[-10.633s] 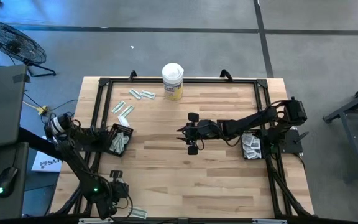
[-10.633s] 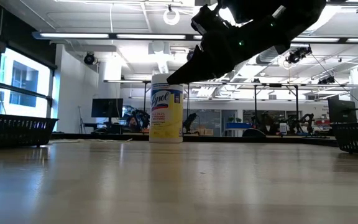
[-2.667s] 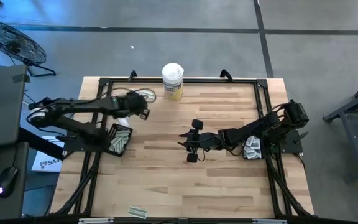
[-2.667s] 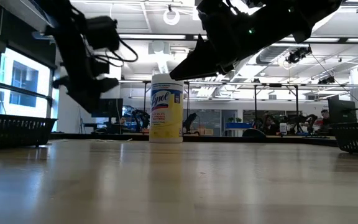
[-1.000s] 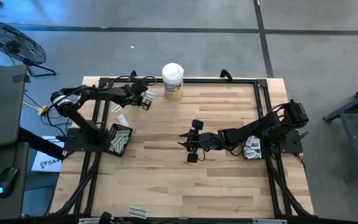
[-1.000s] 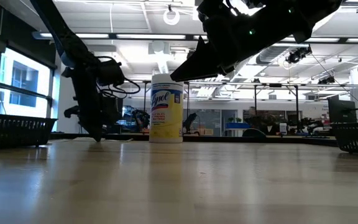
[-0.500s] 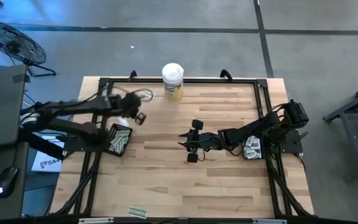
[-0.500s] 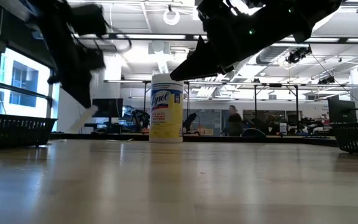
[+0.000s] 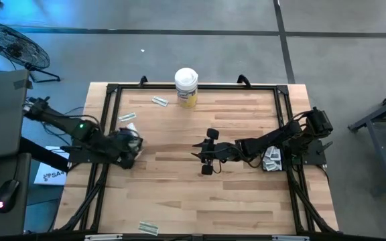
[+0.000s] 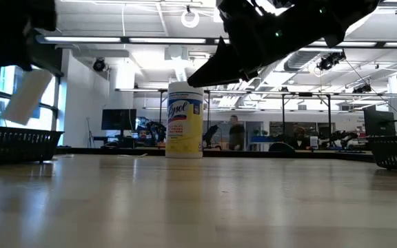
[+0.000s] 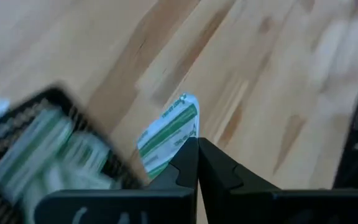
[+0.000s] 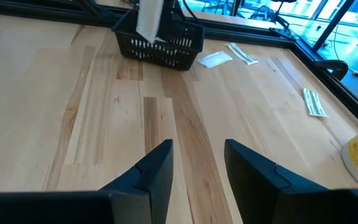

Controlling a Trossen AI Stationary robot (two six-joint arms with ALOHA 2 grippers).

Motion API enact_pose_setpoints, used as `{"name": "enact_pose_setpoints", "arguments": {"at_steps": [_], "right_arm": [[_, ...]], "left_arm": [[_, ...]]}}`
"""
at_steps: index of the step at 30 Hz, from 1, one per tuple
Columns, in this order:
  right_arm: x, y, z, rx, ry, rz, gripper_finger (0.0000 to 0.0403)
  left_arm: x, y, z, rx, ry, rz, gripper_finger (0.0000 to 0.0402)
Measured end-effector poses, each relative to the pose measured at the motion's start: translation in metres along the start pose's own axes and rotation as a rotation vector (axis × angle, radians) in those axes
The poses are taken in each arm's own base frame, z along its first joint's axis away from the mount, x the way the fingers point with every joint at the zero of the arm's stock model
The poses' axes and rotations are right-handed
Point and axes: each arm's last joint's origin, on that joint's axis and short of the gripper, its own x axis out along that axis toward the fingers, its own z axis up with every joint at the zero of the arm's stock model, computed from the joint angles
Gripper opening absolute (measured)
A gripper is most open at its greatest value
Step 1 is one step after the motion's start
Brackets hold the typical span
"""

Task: Pick & Place First Aid Supplies
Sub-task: Put the bandage into the left black basket

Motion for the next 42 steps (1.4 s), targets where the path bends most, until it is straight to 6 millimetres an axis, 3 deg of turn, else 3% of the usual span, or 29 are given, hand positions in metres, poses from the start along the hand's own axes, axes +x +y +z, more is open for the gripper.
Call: {"name": "enact_pose_setpoints", "arguments": {"at_steps": [5,11,29,42], "right_arm": [[0.000,0.000,0.001,0.003,-0.008,0.000,0.0138],[0.000,0.000,0.001,0.003,-0.008,0.000,0.0138],[0.000,0.000,0.001,0.003,-0.010,0.003,0.0138],[0.000,0.000,0.001,0.004,-0.014,-0.001,0.0138]], "left_arm": [[-0.004,0.012,-0.016,-0.060,0.074,0.148,0.0000],[-0.006,0.020,-0.019,-0.083,0.044,0.255,0.0000],[0.029,0.007,-0.026,0.044,0.121,0.528,0.0000],[0.046,0.000,-0.027,0.130,0.082,0.595,0.0015]]}}
